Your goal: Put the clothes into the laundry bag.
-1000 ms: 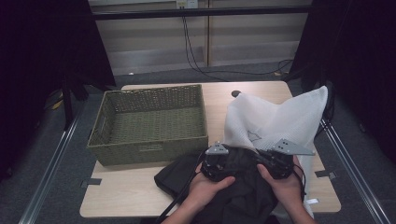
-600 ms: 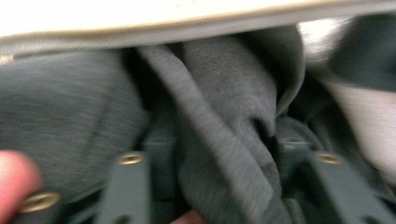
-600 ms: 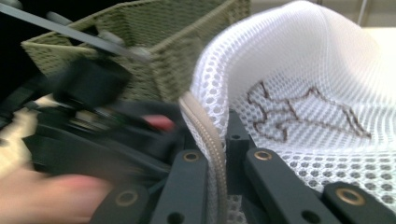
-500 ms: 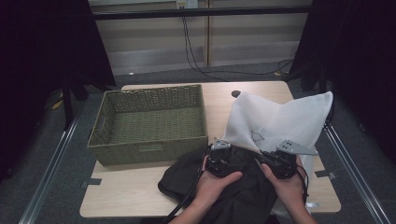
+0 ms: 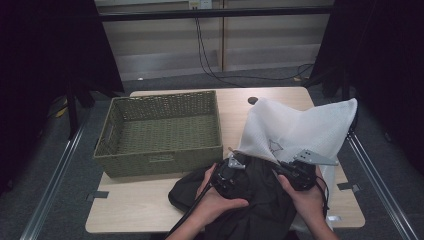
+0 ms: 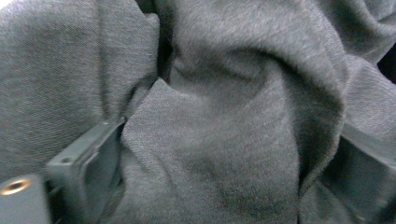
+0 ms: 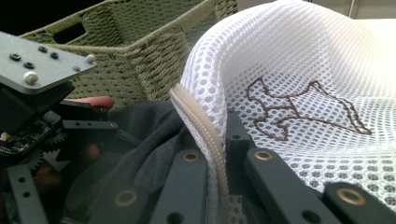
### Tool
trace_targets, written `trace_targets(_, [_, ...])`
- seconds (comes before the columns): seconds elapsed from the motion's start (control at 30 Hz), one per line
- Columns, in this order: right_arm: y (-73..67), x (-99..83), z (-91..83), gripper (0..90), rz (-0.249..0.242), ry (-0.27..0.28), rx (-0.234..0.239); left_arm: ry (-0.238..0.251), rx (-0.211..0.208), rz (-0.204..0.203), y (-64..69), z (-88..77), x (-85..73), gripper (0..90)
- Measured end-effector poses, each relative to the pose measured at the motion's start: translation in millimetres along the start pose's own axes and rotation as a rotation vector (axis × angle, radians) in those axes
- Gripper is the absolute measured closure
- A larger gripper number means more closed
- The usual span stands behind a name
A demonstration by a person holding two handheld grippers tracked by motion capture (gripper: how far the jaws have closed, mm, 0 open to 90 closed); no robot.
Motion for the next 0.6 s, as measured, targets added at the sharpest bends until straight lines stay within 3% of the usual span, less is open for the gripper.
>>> trace_targets(0.07, [-2.5,-0.5,1.1,88.8,-0.009,-0.001,0.001,0.007,0.013,0.008,4.4,0.4,1.2,26.4])
trace_targets(0.1, [-4.6,-0.3,1.8,88.8,-0.014,0.001,0.006,-0.003,-0.001,0.036,4.8,-0.4,1.1,43.0])
trace_targets(0.13, [-6.0,-0.2,2.1,88.8,-0.019,0.001,0.008,-0.002,-0.001,0.031,6.2,-0.6,1.6,54.0])
trace_targets(0.2, [-9.5,0.9,2.6,88.8,-0.023,0.006,0.02,0.05,-0.019,0.022,9.9,-0.6,6.0,70.5])
trace_targets(0.27, [-13.2,3.4,1.6,88.9,-0.033,0.013,0.029,0.111,-0.07,0.022,18.2,-1.7,13.3,74.3])
trace_targets(0.37, [-17.8,11.9,-3.5,88.9,-0.042,0.048,0.036,0.244,-0.203,0.015,35.6,-12.3,33.3,75.4])
trace_targets(0.43, [-21.4,19.3,-10.0,89.0,-0.084,0.083,0.008,0.307,-0.209,0.013,40.0,-15.8,44.5,75.5])
trace_targets(0.5, [-23.2,26.0,-16.1,89.1,-0.082,0.115,0.006,0.374,-0.207,-0.021,39.1,-15.9,52.2,75.3])
trace_targets(0.57, [-22.1,27.7,-18.7,89.1,-0.047,0.114,0.034,0.397,-0.14,-0.091,29.4,-7.4,51.8,74.7])
trace_targets(0.6, [-21.6,25.4,-18.0,89.1,-0.053,0.1,0.045,0.377,-0.07,-0.131,21.3,2.8,47.3,74.3])
Point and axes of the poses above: each handheld gripper's, and its own axes: z roughly forward along the jaws, x roughly out of its top, y roughly to its right, the point moved 7 cm from there along z, roughly forward along the jaws, and after that the axes turned 13 degrees about -x, right-handed, at the moved point
